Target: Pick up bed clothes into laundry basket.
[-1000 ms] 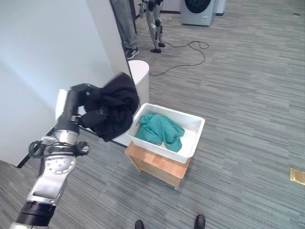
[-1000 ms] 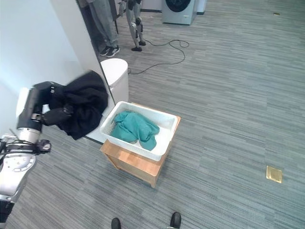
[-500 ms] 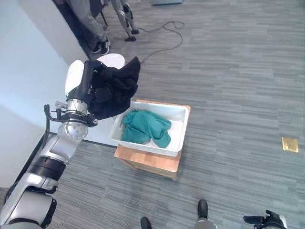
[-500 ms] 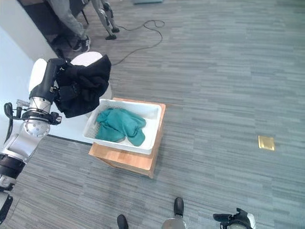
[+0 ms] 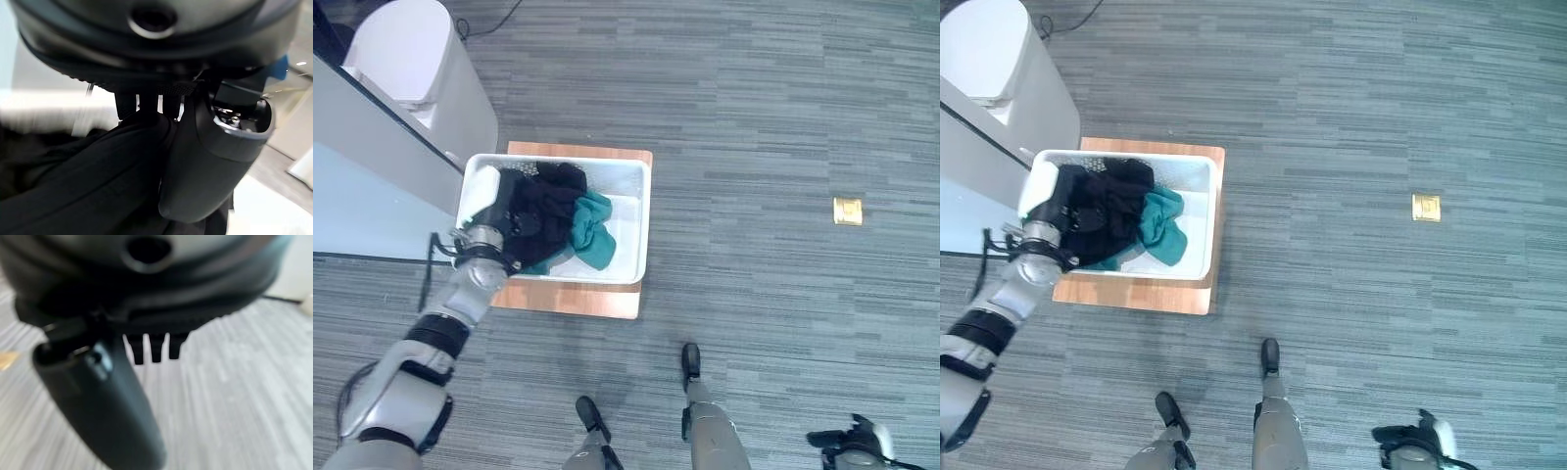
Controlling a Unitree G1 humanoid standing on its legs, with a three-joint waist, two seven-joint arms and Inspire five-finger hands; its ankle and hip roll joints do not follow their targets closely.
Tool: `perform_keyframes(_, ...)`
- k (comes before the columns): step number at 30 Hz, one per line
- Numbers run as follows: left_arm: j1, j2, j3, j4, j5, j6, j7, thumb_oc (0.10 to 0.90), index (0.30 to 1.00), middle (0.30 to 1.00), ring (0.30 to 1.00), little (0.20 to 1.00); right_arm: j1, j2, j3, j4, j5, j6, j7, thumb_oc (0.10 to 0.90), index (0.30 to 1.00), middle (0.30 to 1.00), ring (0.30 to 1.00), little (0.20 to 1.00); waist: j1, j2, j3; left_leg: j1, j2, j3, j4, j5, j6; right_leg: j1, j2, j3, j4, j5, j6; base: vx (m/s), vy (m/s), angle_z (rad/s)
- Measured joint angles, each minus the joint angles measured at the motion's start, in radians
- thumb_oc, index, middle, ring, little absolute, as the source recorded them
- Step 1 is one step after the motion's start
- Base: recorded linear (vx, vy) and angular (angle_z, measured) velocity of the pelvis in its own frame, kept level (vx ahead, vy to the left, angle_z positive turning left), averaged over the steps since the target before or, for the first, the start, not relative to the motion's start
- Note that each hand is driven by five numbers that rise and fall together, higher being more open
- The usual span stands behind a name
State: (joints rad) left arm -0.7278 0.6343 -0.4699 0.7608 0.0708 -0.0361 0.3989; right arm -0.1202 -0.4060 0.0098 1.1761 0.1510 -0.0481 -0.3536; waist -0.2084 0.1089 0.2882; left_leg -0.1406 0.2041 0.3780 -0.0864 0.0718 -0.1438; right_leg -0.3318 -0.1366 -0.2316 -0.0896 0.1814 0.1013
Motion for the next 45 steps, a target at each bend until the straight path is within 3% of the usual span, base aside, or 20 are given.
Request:
perform_keyframes(2,-0.013,-0.032,0.002,0.017,-0.023,0.004,0.004,0.400,0.300,0.300,0.300,0.300,-0.003,0.027,0.007,-0.012,-0.016,-0.009,-0.005,0.800,0.900,0.900,0.900,0.900,0.000,-0.002,0.013,-0.008,-0.004,-0.001,0.017,0.000,0.000,-0.003,-0.006,-0.002,0.000,0.003,-0.004,-0.01,-0.011,-0.09)
perform_keyframes(4,-0.032,-0.059,0.002,0.006,-0.039,0.008,0.007,0.400,0.300,0.300,0.300,0.300,-0.007,0.061,0.044,-0.011,-0.021,-0.009,-0.021,0.800,0.900,0.900,0.900,0.900,0.003,-0.033,0.032,-0.058,-0.012,-0.004,0.132,-0.002,-0.002,0.004,-0.033,-0.009,0.000,0.013,-0.017,0.02,0.006,0.14)
perform_keyframes(5,-0.042,-0.057,0.002,0.001,-0.039,0.004,0.008,0.587,0.580,0.580,0.580,0.580,-0.015,0.081,0.061,-0.011,-0.024,-0.010,-0.024,0.800,0.900,0.900,0.900,0.900,0.001,-0.069,0.049,-0.117,-0.012,-0.006,0.222,-0.043,-0.012,0.009,-0.061,-0.007,0.001,0.021,-0.028,0.02,0.002,0.17)
perform_keyframes(6,-0.044,-0.056,-0.004,-0.005,-0.039,0.008,0.009,0.800,0.900,0.900,0.900,0.900,-0.017,0.084,0.063,-0.011,-0.032,-0.011,-0.026,0.800,0.900,0.900,0.900,0.900,-0.001,-0.064,0.046,-0.100,-0.011,-0.008,0.097,-0.021,-0.003,0.007,-0.057,-0.013,0.001,0.021,-0.028,0.00,0.000,0.00)
perform_keyframes(7,-0.050,-0.055,-0.010,-0.007,-0.039,0.011,0.009,0.800,0.900,0.900,0.900,0.900,-0.021,0.080,0.064,-0.012,-0.032,-0.010,-0.028,0.800,0.900,0.900,0.900,0.900,0.001,-0.053,0.047,-0.090,-0.005,-0.007,0.016,0.021,0.005,0.004,-0.042,-0.010,0.001,0.021,-0.028,0.01,-0.003,-0.36)
perform_keyframes(8,-0.060,-0.043,-0.010,-0.007,-0.039,0.012,0.011,0.800,0.900,0.900,0.900,0.900,-0.039,0.075,0.068,-0.012,-0.033,-0.012,-0.029,0.800,0.900,0.900,0.900,0.900,0.007,-0.040,0.051,-0.088,0.023,-0.003,-0.004,0.114,0.022,0.001,-0.019,-0.004,0.001,0.019,-0.025,0.03,-0.002,-0.38)
perform_keyframes(11,-0.132,-0.038,-0.083,-0.006,-0.007,0.022,0.009,0.800,0.900,0.900,0.900,0.900,-0.041,0.075,0.070,-0.018,-0.036,-0.019,-0.046,0.800,0.900,0.900,0.900,0.900,-0.006,-0.046,0.053,-0.084,-0.006,-0.010,-0.003,0.096,0.008,0.009,-0.050,-0.020,0.000,0.028,-0.006,0.03,-0.005,0.03)
perform_keyframes(14,-0.153,-0.030,-0.081,-0.021,0.053,0.032,0.013,0.800,0.900,0.900,0.900,0.900,-0.040,0.088,0.093,-0.019,-0.042,-0.024,-0.044,0.800,0.900,0.900,0.900,0.900,0.001,-0.046,0.052,-0.069,-0.020,-0.015,-0.003,0.096,0.008,0.025,-0.064,-0.025,0.000,0.030,0.003,0.03,-0.018,0.07)
perform_keyframes(22,-0.204,0.046,-0.077,0.051,0.208,0.078,0.046,0.800,0.900,0.900,0.900,0.900,-0.052,0.105,0.122,-0.044,-0.071,-0.029,-0.041,0.800,0.900,0.900,0.900,0.900,0.014,-0.034,0.045,-0.010,0.012,-0.024,-0.003,0.096,0.008,0.094,-0.031,-0.053,-0.001,0.018,0.008,0.03,-0.024,0.02)
perform_keyframes(24,-0.186,0.054,-0.061,0.023,0.204,0.083,0.051,0.800,0.900,0.900,0.900,0.900,-0.037,0.097,0.121,-0.044,-0.086,-0.023,-0.039,0.800,0.900,0.900,0.900,0.900,0.031,-0.009,0.016,-0.001,0.024,-0.033,-0.003,0.077,0.009,0.113,-0.020,-0.070,-0.001,0.009,0.005,0.05,-0.005,0.16)
perform_keyframes(29,0.001,0.075,0.159,-0.285,0.180,0.075,0.105,0.800,0.900,0.900,0.900,0.900,-0.002,0.092,0.122,-0.070,-0.111,0.018,-0.017,0.800,0.900,0.900,0.900,0.900,0.079,0.001,-0.040,0.052,0.030,-0.047,-0.004,0.055,0.005,0.172,-0.017,-0.076,-0.001,-0.002,0.011,0.03,-0.001,0.07)
perform_keyframes(32,0.145,0.069,0.311,-0.472,0.079,0.032,0.127,0.800,0.900,0.900,0.900,0.900,-0.003,0.068,0.117,-0.169,-0.117,0.053,-0.009,0.800,0.900,0.900,0.900,0.900,0.101,0.006,-0.081,0.070,0.026,-0.069,-0.004,0.055,0.005,0.211,-0.022,-0.101,-0.001,-0.008,0.016,0.02,0.023,0.21)
perform_keyframes(36,0.359,-0.006,0.464,-0.668,-0.064,-0.047,0.134,0.800,0.900,0.900,0.900,0.900,-0.008,-0.008,0.119,-0.364,-0.121,0.061,0.002,0.800,0.900,0.900,0.900,0.900,0.164,-0.001,-0.146,0.094,0.026,-0.104,-0.003,0.052,0.006,0.260,-0.022,-0.132,-0.001,-0.028,0.023,0.04,0.015,0.26)
perform_keyframes(38,0.484,-0.118,0.539,-0.739,-0.162,-0.106,0.116,0.800,0.900,0.900,0.900,0.900,-0.036,-0.047,0.102,-0.447,-0.114,0.056,0.004,0.800,0.900,0.900,0.900,0.900,0.191,-0.010,-0.159,0.119,0.024,-0.125,-0.003,0.053,0.006,0.302,-0.023,-0.158,-0.001,-0.038,0.026,0.01,0.047,0.28)
perform_keyframes(40,0.589,-0.155,0.569,-0.747,-0.215,-0.125,0.074,0.800,0.900,0.900,0.900,0.900,-0.014,-0.051,0.057,-0.545,-0.093,0.046,0.024,0.800,0.900,0.900,0.900,0.900,0.204,-0.020,-0.170,0.127,0.025,-0.137,-0.003,0.053,0.006,0.316,-0.021,-0.172,-0.001,-0.048,0.031,0.00,0.075,0.27)
perform_keyframes(42,0.763,-0.177,0.599,-0.756,-0.226,-0.124,0.033,0.800,0.900,0.900,0.900,0.900,0.060,-0.018,0.017,-0.694,-0.085,-0.020,0.048,0.800,0.900,0.900,0.900,0.900,0.222,-0.036,-0.189,0.141,0.023,-0.141,-0.003,0.046,0.008,0.341,-0.023,-0.173,-0.001,-0.066,0.036,0.02,0.069,0.14)
perform_keyframes(45,0.940,-0.280,0.595,-0.681,-0.237,-0.108,-0.027,0.800,0.900,0.900,0.900,0.900,0.161,0.067,-0.006,-0.755,-0.086,-0.019,0.071,0.800,0.900,0.900,0.900,0.900,0.248,-0.071,-0.225,0.169,0.018,-0.148,-0.003,0.031,0.016,0.378,-0.028,-0.183,-0.001,-0.082,0.045,0.00,0.064,0.11)
